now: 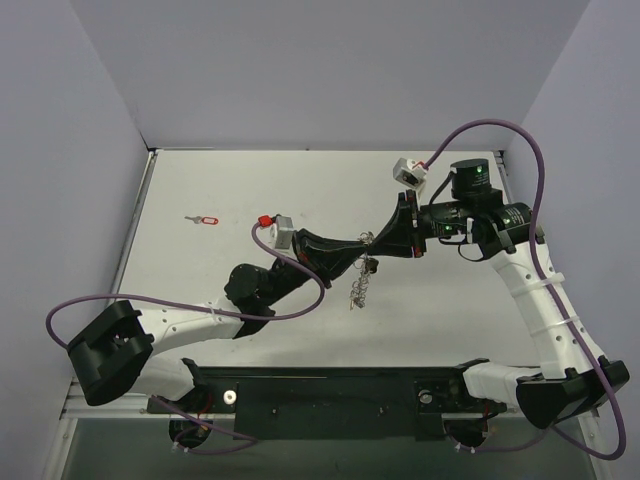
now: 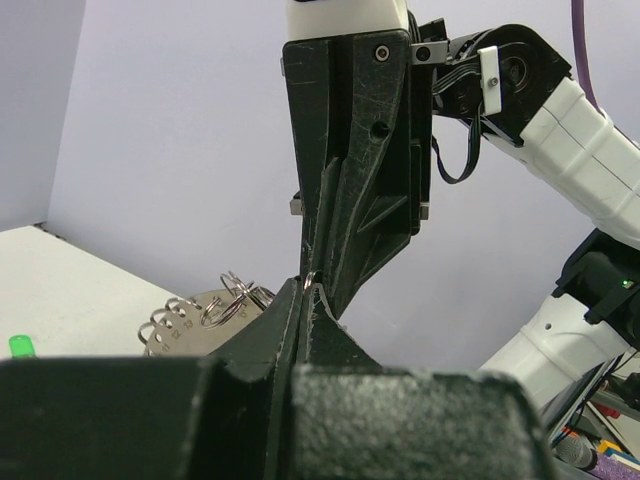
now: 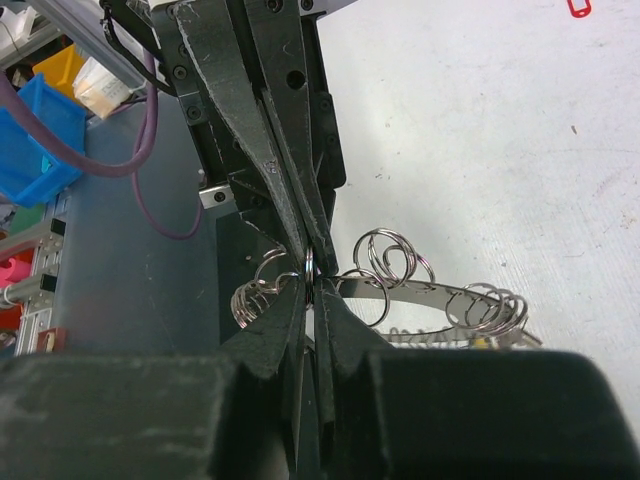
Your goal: Put the keys on the keyring
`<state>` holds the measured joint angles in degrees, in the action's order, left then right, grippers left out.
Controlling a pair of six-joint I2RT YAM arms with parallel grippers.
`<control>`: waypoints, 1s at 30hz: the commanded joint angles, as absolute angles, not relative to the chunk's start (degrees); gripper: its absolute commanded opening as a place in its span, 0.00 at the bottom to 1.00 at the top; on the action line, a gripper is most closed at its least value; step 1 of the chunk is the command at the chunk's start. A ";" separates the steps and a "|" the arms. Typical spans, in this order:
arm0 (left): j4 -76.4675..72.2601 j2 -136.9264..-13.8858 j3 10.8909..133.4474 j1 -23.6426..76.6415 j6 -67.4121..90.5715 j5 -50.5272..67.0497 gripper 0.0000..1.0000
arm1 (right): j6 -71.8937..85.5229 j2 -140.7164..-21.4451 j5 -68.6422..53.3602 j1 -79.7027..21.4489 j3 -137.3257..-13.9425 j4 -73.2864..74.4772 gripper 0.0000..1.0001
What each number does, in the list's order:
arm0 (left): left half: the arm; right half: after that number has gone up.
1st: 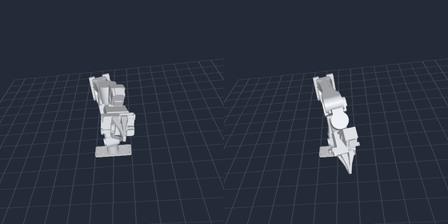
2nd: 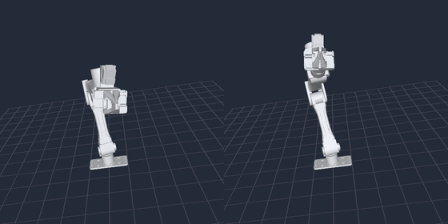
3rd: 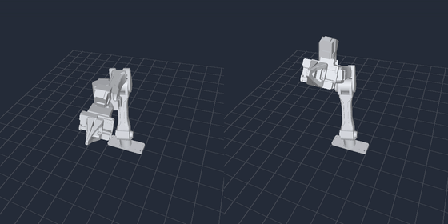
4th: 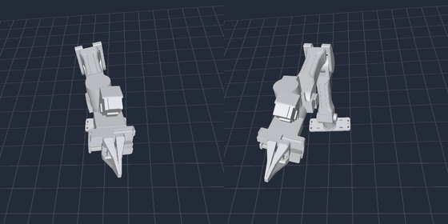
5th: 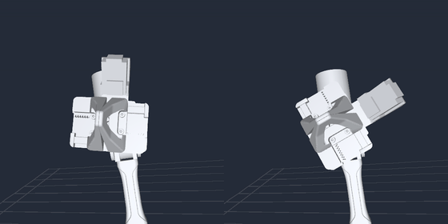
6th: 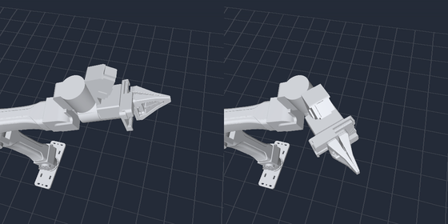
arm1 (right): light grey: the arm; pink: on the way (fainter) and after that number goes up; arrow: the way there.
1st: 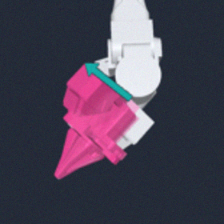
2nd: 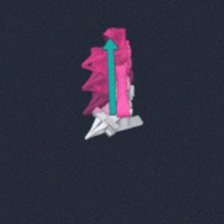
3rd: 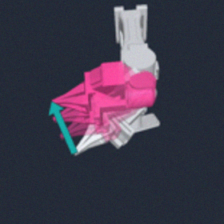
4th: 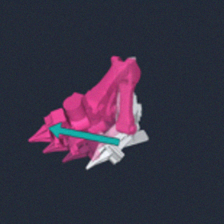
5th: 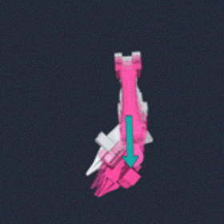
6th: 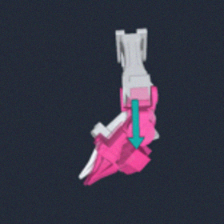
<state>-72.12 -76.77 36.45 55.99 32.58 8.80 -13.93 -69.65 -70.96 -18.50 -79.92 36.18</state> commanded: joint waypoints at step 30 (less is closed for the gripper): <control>-94.31 -77.70 39.11 51.33 47.20 15.12 0.00 | -13.81 -67.68 -76.20 -18.90 -77.26 33.85 0.08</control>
